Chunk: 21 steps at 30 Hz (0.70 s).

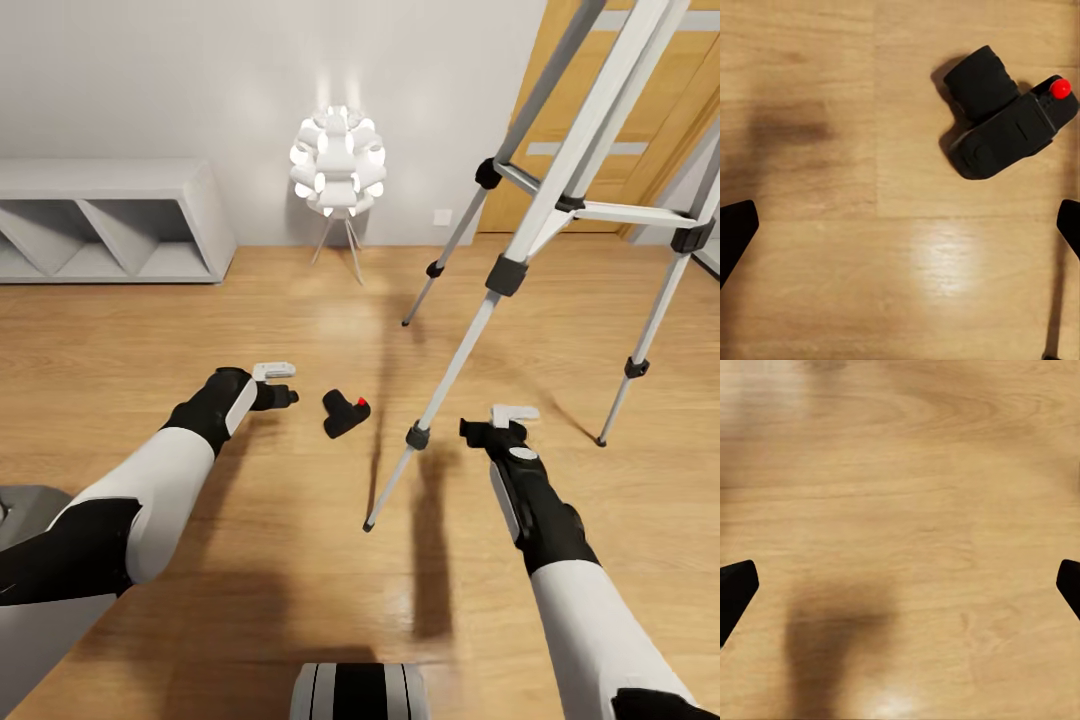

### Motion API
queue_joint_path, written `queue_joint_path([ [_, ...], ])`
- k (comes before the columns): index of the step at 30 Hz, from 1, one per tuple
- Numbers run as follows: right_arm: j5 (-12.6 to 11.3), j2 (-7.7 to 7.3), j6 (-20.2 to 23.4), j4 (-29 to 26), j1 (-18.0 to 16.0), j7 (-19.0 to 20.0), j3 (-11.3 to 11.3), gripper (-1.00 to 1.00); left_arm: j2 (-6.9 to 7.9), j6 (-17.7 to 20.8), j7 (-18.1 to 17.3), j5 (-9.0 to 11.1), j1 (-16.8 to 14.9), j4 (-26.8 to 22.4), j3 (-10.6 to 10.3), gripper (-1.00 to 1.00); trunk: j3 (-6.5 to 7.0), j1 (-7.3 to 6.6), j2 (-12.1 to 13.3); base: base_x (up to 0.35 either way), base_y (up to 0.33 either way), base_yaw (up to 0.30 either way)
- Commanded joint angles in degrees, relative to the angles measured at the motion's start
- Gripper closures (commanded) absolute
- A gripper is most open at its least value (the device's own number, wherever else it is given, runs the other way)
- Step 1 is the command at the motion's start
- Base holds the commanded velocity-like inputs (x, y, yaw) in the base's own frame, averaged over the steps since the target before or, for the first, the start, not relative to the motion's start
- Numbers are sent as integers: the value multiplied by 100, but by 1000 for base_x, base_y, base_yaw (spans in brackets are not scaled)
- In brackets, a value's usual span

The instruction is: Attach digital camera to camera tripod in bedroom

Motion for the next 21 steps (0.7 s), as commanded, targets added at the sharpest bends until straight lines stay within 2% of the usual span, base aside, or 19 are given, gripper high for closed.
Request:
queue_joint_path([
  [1,65,3,34,312,-332,10,-10,-100,-4,31,-2,10,-1,-6,18,-100,-5,-1,-1,10,0,0],
  [2,71,-11,25,747,-780,10,-8,-100,-10,31,-2,10,-1,0,16,-100,-5,-1,-1,5,0,0],
  [3,76,-41,17,977,-1036,10,-9,-100,-12,31,-2,10,-1,6,15,-100,-5,-1,-1,21,0,0],
  [7,77,-148,-153,1334,-1492,39,1,-100,-10,35,-7,16,-1,37,14,-100,-5,-1,-1,117,0,0],
  [10,71,-201,-730,1387,-1561,64,-2,-100,-8,39,-5,13,-1,92,13,-100,-5,-1,-1,218,0,0],
  [12,67,-216,-871,1387,-1569,59,-1,-100,-3,43,-3,14,-1,103,13,-100,-5,-1,-1,130,0,0],
  [15,61,-218,-969,1343,-1573,51,12,-100,6,43,0,12,-1,129,13,-100,-5,-1,-1,58,0,0],
  [21,42,-164,-1033,993,-1575,22,15,-100,86,40,3,0,-1,501,18,-100,-5,-1,-1,10,0,0],
])
